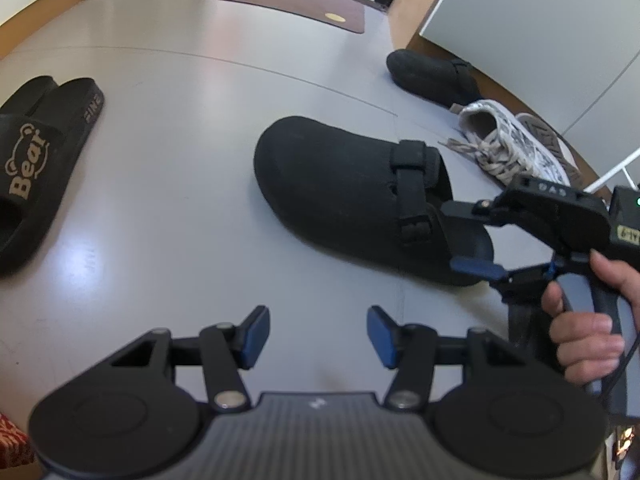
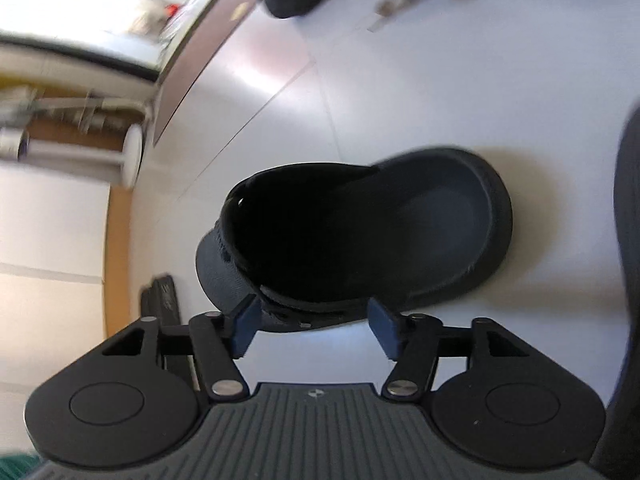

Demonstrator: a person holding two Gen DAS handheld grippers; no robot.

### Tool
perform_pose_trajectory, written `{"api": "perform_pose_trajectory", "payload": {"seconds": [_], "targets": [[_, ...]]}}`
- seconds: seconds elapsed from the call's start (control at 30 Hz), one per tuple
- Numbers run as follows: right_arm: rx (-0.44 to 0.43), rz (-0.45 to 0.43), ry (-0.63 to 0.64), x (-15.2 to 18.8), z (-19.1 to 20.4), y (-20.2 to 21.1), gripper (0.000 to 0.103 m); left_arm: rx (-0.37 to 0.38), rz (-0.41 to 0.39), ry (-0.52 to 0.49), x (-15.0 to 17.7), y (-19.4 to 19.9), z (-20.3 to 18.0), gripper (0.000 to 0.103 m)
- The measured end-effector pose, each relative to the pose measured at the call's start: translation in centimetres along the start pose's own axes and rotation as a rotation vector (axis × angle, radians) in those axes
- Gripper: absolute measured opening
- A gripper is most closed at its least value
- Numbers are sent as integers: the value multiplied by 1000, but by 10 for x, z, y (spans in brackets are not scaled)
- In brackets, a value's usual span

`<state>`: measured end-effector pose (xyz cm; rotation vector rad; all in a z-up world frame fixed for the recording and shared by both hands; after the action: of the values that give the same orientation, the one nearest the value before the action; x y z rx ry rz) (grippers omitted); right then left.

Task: Organize scattered shoes
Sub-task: 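Grasp the black strap sandal by its strap with the right gripper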

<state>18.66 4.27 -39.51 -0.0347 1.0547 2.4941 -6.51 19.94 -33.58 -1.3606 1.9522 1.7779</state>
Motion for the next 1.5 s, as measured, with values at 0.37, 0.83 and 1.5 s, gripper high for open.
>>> {"api": "perform_pose_trajectory", "payload": {"seconds": [0.37, 0.83, 1.5], "targets": [[47, -17, -250, 7, -17, -19, 73, -2, 6, -6, 3, -1, 0, 57], [16, -12, -163, -10, -11, -21, 55, -5, 12, -17, 6, -7, -1, 57], [88, -15, -11, -33, -7, -12, 62, 2, 29, -49, 6, -14, -8, 57]]}}
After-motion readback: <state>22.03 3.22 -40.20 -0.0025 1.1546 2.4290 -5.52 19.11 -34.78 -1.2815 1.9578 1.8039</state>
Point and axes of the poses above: each gripper's, at about its wrist camera, not at the fingertips, and y roughly against the way its jaws point, z to its left, x to its underside, the point moved 4 cm from there along -y, roughly the way its jaws point, and after that the axes turned 15 degrees about -z, right-handed, at the moved point
